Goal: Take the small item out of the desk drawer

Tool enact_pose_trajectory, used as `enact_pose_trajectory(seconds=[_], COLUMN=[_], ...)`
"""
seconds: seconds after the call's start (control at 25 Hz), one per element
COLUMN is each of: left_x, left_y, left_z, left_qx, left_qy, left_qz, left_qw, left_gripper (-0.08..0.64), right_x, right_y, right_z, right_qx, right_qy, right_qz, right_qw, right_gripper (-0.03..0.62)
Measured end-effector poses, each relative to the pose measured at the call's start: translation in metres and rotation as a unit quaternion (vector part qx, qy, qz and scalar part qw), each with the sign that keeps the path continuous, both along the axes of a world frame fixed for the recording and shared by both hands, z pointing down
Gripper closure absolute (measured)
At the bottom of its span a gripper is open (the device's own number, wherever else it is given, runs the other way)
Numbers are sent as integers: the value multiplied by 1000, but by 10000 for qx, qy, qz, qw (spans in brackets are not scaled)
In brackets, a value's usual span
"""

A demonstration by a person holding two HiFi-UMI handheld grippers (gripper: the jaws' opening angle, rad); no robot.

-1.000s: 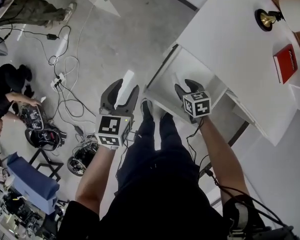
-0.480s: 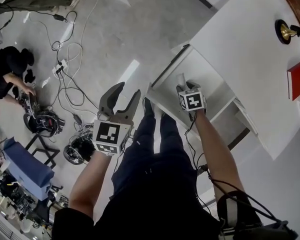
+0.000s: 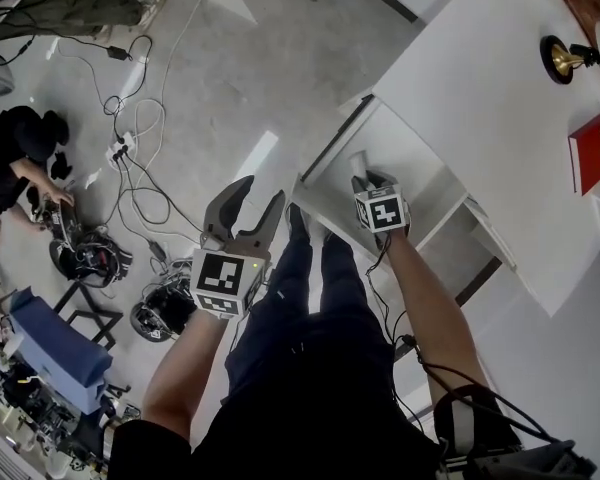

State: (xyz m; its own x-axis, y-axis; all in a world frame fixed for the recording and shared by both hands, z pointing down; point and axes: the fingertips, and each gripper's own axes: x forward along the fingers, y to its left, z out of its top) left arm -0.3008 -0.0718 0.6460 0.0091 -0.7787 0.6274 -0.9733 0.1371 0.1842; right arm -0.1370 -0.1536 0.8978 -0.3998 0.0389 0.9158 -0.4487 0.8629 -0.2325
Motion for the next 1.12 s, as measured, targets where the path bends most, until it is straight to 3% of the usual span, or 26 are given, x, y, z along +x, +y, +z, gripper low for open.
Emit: enact_pose_trajectory(seconds=[0.48,1.12], left_x=[20,54], left_y=[-26,-47], left_z=[-59,-127], left_qx=[527,1192], left_qy=[-220,-284], left_qz=[419,564], left_qw=[9975,9909], left_gripper=[359,359], right_x=[-8,44], right_y=[-35,-62], right_z=[-128,-284], right_qx=[988,1942], right_qy=[-1157,-2294], right_qz=[578,1469], right_qw=[9867,9424], right_gripper=[472,474])
